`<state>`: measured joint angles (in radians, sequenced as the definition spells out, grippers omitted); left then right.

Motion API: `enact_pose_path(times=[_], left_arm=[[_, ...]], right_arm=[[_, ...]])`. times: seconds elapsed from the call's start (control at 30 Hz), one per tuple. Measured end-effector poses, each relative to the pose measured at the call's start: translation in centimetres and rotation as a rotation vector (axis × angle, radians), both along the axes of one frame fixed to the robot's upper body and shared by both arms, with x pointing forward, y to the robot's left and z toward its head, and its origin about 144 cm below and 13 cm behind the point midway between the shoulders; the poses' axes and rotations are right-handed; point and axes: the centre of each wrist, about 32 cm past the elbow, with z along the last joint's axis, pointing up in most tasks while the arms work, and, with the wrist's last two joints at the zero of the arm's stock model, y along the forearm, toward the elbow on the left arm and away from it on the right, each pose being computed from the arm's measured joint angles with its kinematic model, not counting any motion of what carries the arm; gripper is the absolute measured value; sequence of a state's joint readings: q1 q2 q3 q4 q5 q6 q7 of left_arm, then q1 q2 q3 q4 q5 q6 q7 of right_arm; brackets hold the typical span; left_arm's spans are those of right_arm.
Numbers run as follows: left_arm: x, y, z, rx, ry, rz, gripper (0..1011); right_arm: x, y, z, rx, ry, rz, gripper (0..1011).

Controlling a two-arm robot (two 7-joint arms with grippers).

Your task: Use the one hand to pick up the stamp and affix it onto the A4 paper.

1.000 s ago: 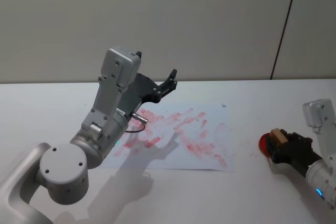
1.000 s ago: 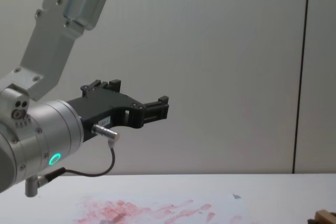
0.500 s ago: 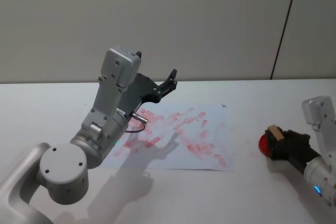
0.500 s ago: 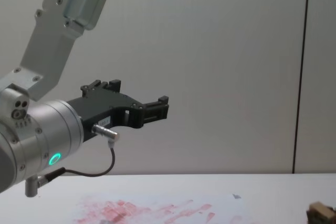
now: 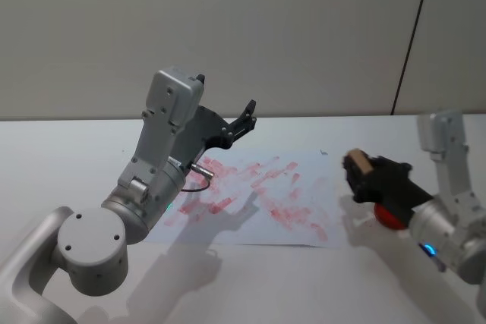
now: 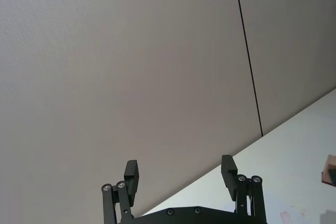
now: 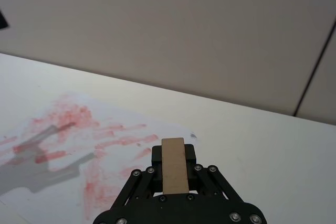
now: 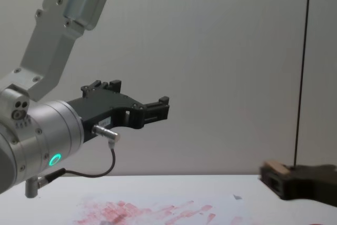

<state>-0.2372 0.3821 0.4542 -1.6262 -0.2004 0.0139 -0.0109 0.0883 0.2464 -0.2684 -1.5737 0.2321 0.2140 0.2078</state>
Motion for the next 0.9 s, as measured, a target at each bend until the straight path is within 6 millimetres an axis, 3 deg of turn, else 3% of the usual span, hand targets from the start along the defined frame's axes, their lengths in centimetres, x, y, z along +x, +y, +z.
enact_pose_path(times=[0.33,0.9], left_arm=[[0.0,0.0,0.0,0.0,0.0,0.0,1001],[0.0,0.0,0.0,0.0,0.0,0.0,1001]], right_arm=[[1.0,2.3,0.4,0.017,0.021,0.114,219],[2.1,4.4,-2.2,-0.108,0.134,0.217,219]])
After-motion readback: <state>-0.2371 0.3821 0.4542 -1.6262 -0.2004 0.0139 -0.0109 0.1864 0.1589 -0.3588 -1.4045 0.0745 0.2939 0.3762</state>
